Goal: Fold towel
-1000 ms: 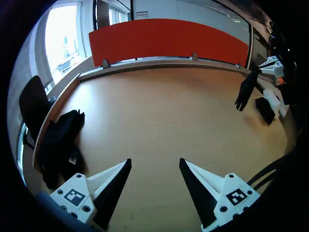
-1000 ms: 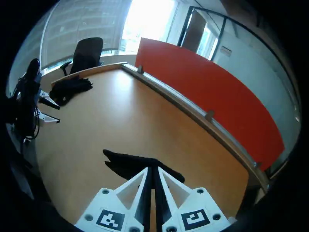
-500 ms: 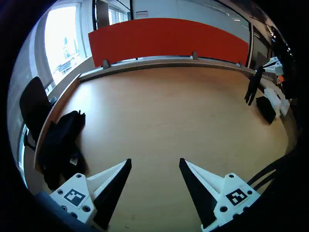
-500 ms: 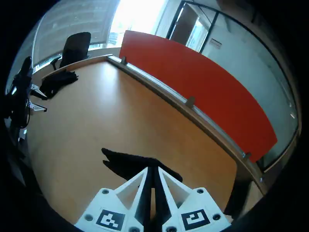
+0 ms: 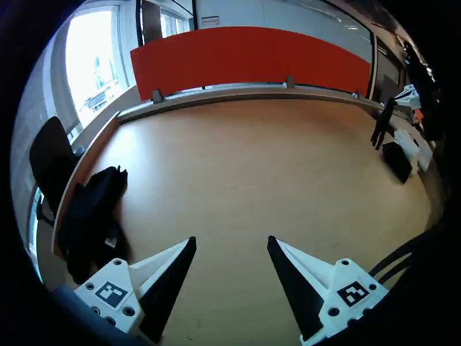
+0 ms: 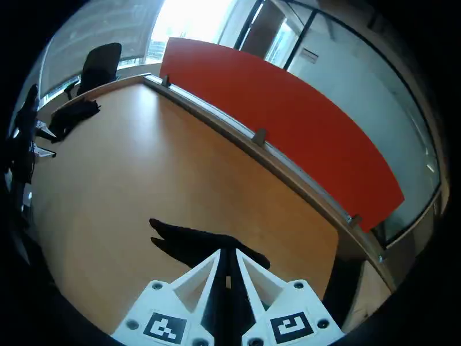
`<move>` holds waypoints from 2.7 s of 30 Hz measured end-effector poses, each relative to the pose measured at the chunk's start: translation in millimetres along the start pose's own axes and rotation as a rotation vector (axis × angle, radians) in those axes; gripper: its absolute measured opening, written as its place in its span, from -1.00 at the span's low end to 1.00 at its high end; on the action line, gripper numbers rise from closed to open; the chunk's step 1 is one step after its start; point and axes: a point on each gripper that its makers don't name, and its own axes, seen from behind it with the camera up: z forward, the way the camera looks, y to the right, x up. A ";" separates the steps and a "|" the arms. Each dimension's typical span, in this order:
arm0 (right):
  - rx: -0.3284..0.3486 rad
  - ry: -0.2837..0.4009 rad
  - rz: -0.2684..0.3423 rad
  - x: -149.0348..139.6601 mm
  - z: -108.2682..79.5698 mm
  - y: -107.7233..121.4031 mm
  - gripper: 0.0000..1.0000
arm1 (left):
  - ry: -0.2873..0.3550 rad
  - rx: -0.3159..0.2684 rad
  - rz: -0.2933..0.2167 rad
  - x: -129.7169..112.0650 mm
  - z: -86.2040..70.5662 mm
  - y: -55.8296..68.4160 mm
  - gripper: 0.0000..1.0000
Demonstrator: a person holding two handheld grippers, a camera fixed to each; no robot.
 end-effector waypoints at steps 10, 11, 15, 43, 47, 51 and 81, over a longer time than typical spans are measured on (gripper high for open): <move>-0.033 -0.042 0.011 -20.1 0.1 33.3 -0.92 | -0.004 0.000 0.012 2.8 1.9 4.0 0.83; -0.036 -0.045 0.014 -21.8 0.1 36.5 -0.92 | -0.004 0.001 0.013 3.0 2.2 4.4 0.83; -0.044 -0.059 0.026 -29.4 -0.2 46.7 -0.92 | -0.005 0.001 0.018 4.8 2.9 6.2 0.83; -0.077 -0.133 0.083 -87.9 -23.9 70.8 -0.92 | -0.007 -0.002 0.030 13.5 6.2 11.1 0.83; -0.089 -0.164 0.106 -112.0 -33.6 72.6 -0.92 | -0.008 -0.002 0.030 12.9 5.9 10.9 0.83; -0.097 -0.196 0.133 -137.0 -43.0 71.8 -0.92 | -0.009 -0.001 0.031 12.0 5.7 10.5 0.83; -0.089 -0.392 0.219 -251.1 -58.8 41.6 -0.92 | -0.015 0.009 0.035 9.6 4.7 2.7 0.83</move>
